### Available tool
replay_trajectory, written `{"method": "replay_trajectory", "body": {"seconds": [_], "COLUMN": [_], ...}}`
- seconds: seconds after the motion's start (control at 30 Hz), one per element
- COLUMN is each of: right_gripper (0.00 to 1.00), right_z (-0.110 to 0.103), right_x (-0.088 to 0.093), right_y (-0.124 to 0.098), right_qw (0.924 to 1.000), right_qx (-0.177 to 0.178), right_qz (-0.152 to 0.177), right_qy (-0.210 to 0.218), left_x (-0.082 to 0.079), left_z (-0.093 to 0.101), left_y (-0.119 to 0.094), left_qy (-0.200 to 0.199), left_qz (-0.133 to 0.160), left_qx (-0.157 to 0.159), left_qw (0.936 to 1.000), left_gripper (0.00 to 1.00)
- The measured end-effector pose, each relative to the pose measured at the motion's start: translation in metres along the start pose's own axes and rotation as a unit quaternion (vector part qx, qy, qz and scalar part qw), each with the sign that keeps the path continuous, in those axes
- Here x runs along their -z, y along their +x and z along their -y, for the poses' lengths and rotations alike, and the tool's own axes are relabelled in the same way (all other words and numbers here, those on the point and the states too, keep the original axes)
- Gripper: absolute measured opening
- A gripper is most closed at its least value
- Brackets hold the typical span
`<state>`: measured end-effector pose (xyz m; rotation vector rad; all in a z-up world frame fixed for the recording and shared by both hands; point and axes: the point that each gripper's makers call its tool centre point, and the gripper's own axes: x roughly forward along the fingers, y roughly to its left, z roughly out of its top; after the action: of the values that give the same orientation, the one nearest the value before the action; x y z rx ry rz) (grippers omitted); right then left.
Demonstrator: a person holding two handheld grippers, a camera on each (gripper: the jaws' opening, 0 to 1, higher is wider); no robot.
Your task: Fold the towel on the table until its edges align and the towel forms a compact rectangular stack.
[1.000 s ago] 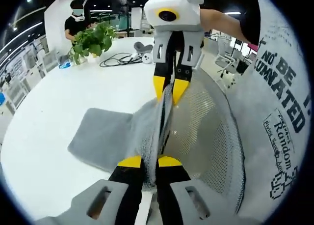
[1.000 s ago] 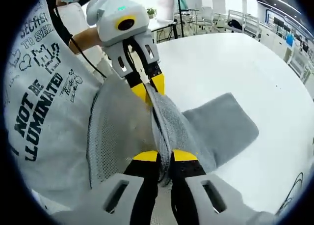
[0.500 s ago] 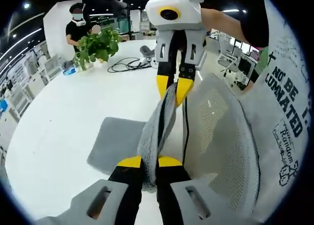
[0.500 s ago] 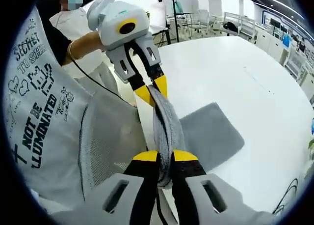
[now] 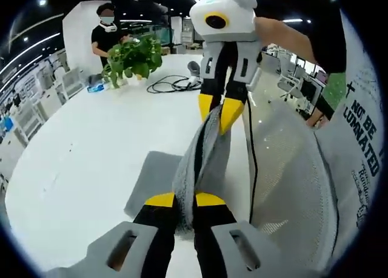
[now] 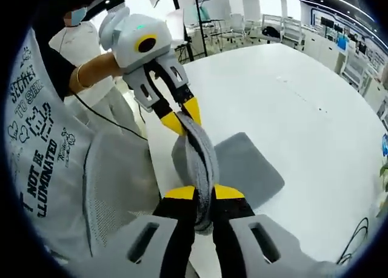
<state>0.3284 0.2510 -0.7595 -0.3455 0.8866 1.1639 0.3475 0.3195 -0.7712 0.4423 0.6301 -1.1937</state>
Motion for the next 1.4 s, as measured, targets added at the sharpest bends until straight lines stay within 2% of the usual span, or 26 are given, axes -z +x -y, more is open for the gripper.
{"method": "replay_trajectory", "body": {"seconds": [0.07, 0.2, 0.3, 0.5, 0.77, 0.9, 1.03, 1.2, 1.33, 1.4], "right_gripper": [0.07, 0.07, 0.07, 0.07, 0.08, 0.10, 0.14, 0.14, 0.12, 0.13], "right_z": [0.010, 0.030, 0.047, 0.073, 0.095, 0.106, 0.114, 0.123, 0.131, 0.131], "right_x": [-0.002, -0.004, -0.006, 0.006, 0.023, 0.030, 0.030, 0.024, 0.014, 0.012], "right_y": [0.002, 0.009, 0.019, 0.043, 0.070, 0.078, 0.081, 0.076, 0.067, 0.064], "right_qw": [0.9999, 0.9995, 0.9989, 0.9980, 0.9959, 0.9946, 0.9931, 0.9894, 0.9856, 0.9853], "right_qx": [0.005, 0.014, 0.025, 0.037, 0.035, 0.045, 0.051, 0.066, 0.079, 0.078], "right_qz": [0.008, 0.014, 0.016, -0.002, -0.024, -0.029, -0.007, 0.019, 0.050, 0.053], "right_qy": [0.014, 0.025, 0.037, 0.051, 0.080, 0.089, 0.106, 0.128, 0.141, 0.142], "left_x": [0.000, 0.003, 0.009, 0.025, 0.046, 0.051, 0.055, 0.058, 0.057, 0.055], "left_z": [-0.009, -0.025, -0.034, -0.049, -0.064, -0.072, -0.086, -0.102, -0.112, -0.115], "left_y": [0.004, 0.015, 0.025, 0.046, 0.069, 0.076, 0.076, 0.069, 0.061, 0.056], "left_qy": [-0.026, -0.050, -0.055, -0.070, -0.098, -0.107, -0.136, -0.191, -0.212, -0.217], "left_qz": [0.016, 0.030, 0.026, 0.013, -0.011, -0.008, 0.001, 0.022, 0.036, 0.044], "left_qx": [-0.004, -0.018, -0.032, -0.043, -0.032, -0.037, -0.057, -0.073, -0.084, -0.092], "left_qw": [0.9995, 0.9981, 0.9976, 0.9965, 0.9946, 0.9936, 0.9890, 0.9786, 0.9730, 0.9710], "left_gripper": [0.10, 0.10, 0.10, 0.10, 0.12, 0.14, 0.15, 0.15, 0.16, 0.17]}}
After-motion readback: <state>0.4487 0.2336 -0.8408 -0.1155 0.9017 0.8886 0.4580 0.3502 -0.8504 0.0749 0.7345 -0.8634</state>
